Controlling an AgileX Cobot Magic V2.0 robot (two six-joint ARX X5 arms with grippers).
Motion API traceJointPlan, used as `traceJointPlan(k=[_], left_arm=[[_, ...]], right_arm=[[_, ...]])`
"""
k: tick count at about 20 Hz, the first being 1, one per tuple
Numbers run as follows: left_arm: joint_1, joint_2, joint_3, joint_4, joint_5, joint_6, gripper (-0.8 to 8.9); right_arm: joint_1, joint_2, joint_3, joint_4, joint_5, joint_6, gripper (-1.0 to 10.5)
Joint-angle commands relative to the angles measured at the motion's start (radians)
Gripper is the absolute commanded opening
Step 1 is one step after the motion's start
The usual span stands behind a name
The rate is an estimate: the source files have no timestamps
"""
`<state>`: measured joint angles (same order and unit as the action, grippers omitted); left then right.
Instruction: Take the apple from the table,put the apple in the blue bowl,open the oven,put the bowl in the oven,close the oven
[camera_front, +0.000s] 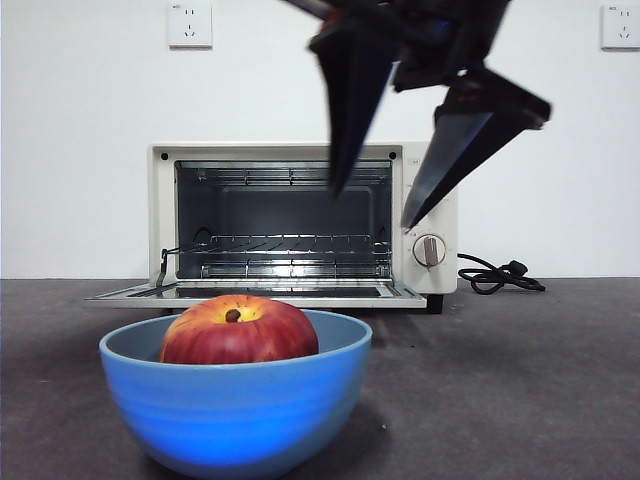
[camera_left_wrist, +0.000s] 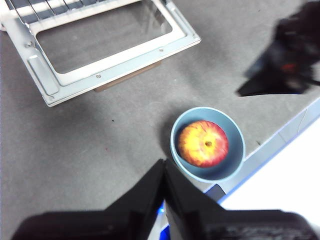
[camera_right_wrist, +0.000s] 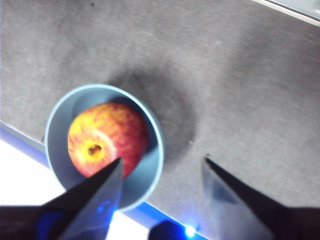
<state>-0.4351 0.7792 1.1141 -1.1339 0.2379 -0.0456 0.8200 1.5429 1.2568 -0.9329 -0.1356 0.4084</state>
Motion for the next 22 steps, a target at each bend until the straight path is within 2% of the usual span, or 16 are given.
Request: traceJointPlan(k=[1, 9, 11, 12, 17, 19, 22], left_arm=[[-0.002, -0.032, -0.003, -0.019, -0.003, 0.000, -0.06], [-0.002, -0.058, -0.003, -0.057, -0.003, 0.003, -0.06], [-0.003, -0.058, -0.003, -0.059, -0.003, 0.003, -0.06], [-0.003, -0.058, -0.003, -0.062, -0.003, 0.003, -0.06], [-0.003, -0.058, -0.003, -0.082, -0.003, 0.004, -0.06], [-0.003, -0.058, -0.003, -0.083, -0.003, 0.004, -0.06], [-0.003, -0.058, -0.003, -0.084, -0.003, 0.005, -0.06]], right_arm=[[0.006, 0.062, 0.027, -0.031, 0.005, 0.008, 2.9], [0.044, 0.130, 0.031, -0.052, 0.006, 0.013, 3.0], [0.045, 0.132, 0.031, -0.056, 0.010, 0.012, 4.4], [0.045, 0.136, 0.031, -0.055, 0.009, 0.012, 4.8], [0.045, 0.155, 0.031, -0.053, 0.023, 0.010, 4.7], [0.045, 0.174, 0.031, -0.050, 0.056, 0.009, 4.1], [0.045, 0.195, 0.031, -0.046, 0.058, 0.005, 3.7]])
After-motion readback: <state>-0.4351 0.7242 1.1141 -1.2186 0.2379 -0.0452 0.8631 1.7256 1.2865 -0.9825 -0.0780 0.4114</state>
